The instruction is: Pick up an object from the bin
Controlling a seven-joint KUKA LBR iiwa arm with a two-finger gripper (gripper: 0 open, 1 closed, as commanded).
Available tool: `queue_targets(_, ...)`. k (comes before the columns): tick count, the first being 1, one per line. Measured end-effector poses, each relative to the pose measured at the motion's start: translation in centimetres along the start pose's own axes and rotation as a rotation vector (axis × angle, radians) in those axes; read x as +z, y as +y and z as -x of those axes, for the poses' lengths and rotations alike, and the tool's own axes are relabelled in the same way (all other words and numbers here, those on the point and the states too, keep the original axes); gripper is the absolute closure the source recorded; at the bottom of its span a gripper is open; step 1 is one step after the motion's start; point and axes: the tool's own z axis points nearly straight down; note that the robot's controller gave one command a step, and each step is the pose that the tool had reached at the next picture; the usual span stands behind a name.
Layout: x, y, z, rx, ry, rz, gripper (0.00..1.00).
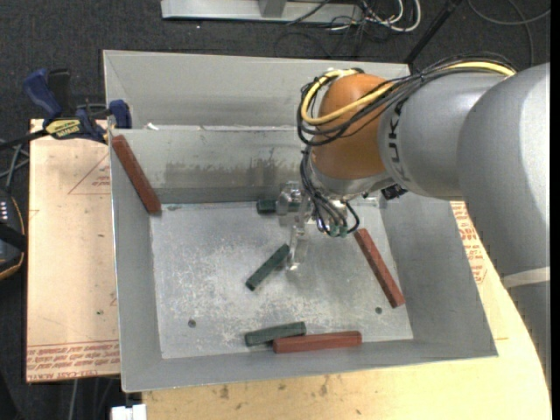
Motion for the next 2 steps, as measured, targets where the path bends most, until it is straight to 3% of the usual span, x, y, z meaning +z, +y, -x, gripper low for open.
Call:
queue_targets(1, 2.0, 1.6, -3.2, -0.114, 0.006, 0.001, 0.0)
queue_targets(2, 2.1, 4.2, -4.9, -0.446, 0.004, 0.002, 1.0)
